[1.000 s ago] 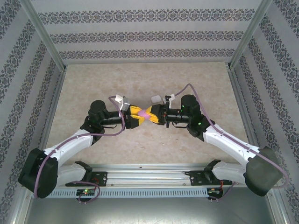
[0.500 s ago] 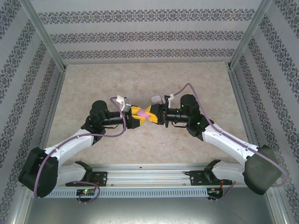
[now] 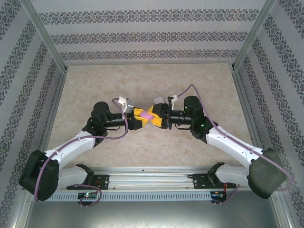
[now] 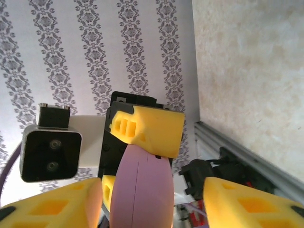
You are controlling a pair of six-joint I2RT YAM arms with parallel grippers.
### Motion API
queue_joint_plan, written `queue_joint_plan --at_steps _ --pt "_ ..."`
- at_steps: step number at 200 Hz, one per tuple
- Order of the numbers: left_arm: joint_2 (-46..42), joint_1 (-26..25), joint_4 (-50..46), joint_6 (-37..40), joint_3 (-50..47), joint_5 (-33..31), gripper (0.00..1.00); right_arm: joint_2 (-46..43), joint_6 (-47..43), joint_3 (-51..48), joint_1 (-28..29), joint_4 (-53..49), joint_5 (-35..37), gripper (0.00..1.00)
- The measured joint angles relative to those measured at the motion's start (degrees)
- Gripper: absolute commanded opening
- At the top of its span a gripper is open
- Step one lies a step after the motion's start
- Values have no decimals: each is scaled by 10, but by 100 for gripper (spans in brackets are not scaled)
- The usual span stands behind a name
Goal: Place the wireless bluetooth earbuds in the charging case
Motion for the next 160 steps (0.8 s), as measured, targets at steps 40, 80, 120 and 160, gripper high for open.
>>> queue_joint_plan --at_steps 40,80,120,160 --pt "-59 0 -144 52 40 7 8 -101 -182 44 -25 -155 44 65" --pt "-105 0 -316 126 108 30 6 -150 -394 136 -2 -270 65 67" --pt "-111 0 -436 176 139 56 4 -92 -564 209 72 -378 78 70" --pt "-114 0 -501 196 152 68 3 -45 -656 242 116 -440 89 70"
